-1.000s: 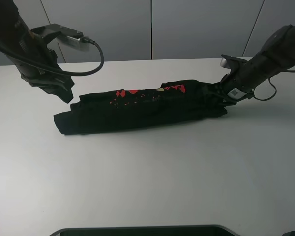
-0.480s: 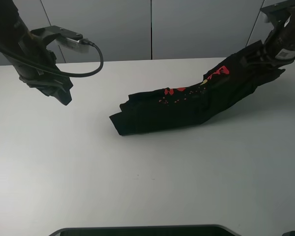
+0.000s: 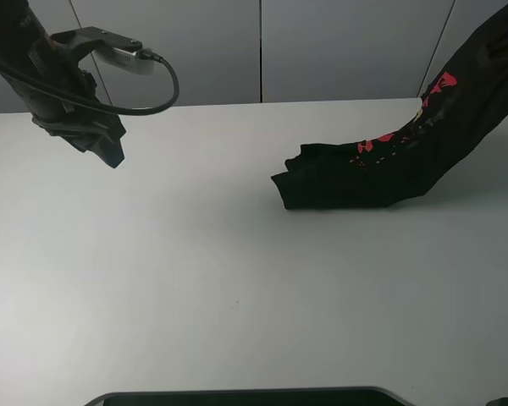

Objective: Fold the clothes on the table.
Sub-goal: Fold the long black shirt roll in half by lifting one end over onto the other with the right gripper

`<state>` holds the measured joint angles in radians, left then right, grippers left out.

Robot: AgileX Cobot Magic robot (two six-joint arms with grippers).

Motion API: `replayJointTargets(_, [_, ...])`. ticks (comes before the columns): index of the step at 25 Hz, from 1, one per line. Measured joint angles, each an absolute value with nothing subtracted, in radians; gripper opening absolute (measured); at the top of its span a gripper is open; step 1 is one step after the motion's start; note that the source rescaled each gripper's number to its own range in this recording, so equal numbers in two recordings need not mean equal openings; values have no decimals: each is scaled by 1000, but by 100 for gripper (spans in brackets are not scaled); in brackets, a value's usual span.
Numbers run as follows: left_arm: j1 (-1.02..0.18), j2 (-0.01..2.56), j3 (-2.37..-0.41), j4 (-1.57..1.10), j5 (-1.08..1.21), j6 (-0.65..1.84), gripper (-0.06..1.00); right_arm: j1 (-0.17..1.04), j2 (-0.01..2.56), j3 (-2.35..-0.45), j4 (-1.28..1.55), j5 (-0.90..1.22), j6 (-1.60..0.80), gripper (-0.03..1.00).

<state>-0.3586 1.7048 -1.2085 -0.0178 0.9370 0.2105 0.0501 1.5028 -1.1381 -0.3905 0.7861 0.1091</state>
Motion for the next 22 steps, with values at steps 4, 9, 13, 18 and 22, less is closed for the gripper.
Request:
replayJointTargets(4, [-359, 1705, -1208, -18, 939, 210, 73, 55, 1499, -1138, -134, 779, -37, 10])
replayJointTargets(9, [-359, 1705, -1208, -18, 939, 212, 73, 165, 1499, -1138, 60, 748, -160, 10])
replayJointTargets(13, [-359, 1705, -1208, -18, 939, 216, 73, 235, 1539, -1138, 114, 723, -159, 10])
replayJointTargets(18, [-359, 1705, -1208, -18, 945, 216, 73, 246, 1702, -1138, 140, 711, -135, 10])
replayJointTargets(22, [-359, 1705, -1208, -18, 955, 226, 73, 246, 1827, -1138, 122, 710, -109, 10])
